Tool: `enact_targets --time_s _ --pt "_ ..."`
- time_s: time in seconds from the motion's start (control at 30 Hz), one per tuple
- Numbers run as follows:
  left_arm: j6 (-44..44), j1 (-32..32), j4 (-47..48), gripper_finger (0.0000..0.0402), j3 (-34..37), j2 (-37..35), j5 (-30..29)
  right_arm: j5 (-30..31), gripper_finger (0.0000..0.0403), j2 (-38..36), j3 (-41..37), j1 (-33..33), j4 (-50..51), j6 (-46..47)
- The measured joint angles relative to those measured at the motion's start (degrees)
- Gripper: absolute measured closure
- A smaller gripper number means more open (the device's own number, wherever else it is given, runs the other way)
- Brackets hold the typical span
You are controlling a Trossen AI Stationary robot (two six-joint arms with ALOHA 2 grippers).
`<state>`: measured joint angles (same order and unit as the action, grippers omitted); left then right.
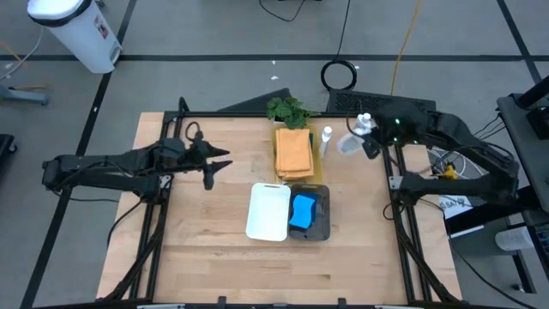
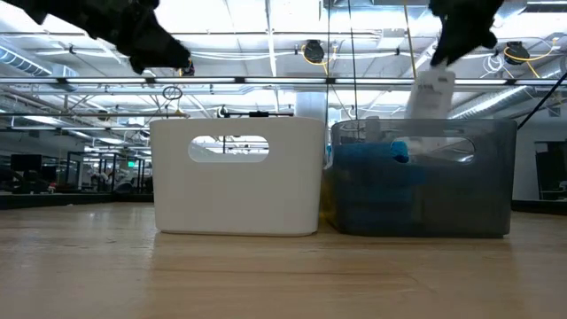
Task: Pick & Place Kitchen Items
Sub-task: Put the bottom plastic restorer bottle into the white bin
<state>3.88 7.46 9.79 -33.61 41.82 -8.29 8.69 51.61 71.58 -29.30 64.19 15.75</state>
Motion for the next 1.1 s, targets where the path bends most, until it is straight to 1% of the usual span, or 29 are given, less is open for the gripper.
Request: enact_targets --time_s 0.13,0.23,0.3,0.4,0.5,0.57,0.83,1.1 --pt "0.1 0.0 -7.4 0.0171 0.0 6.1 1.4 0.2 0.0323 -0.3 1.5 11.3 -1.7 3.1" --pt "-1.3 0.0 -14.3 0.0122 0.0 11.7 5.0 0.3 0.0323 0.7 1.5 20.1 -5.8 4.2" --pt "-2.4 -0.1 -19.5 0.0098 0.0 15.5 7.8 1.6 0.0323 2.2 1.5 25.9 -9.7 4.2" --pt "-2.7 -0.1 -26.6 0.0077 -0.7 20.7 12.1 3.6 0.0323 5.4 1.5 33.4 -15.7 2.1" --pt "-2.9 -0.5 -29.6 0.0072 -3.0 25.6 15.3 4.5 0.0323 9.0 1.5 38.2 -22.0 -0.9" --pt "-3.8 -1.3 -30.5 0.0072 -5.0 28.6 16.4 4.8 0.0323 11.3 1.5 39.8 -24.4 -2.8" --pt "-10.1 -5.7 -30.5 0.0099 -12.0 38.1 17.1 4.7 0.0323 18.8 1.5 39.1 -32.4 -6.5" --pt "-8.9 -6.1 -30.2 0.0121 -14.9 42.2 16.8 4.5 0.0323 20.4 1.5 39.1 -40.2 -11.0"
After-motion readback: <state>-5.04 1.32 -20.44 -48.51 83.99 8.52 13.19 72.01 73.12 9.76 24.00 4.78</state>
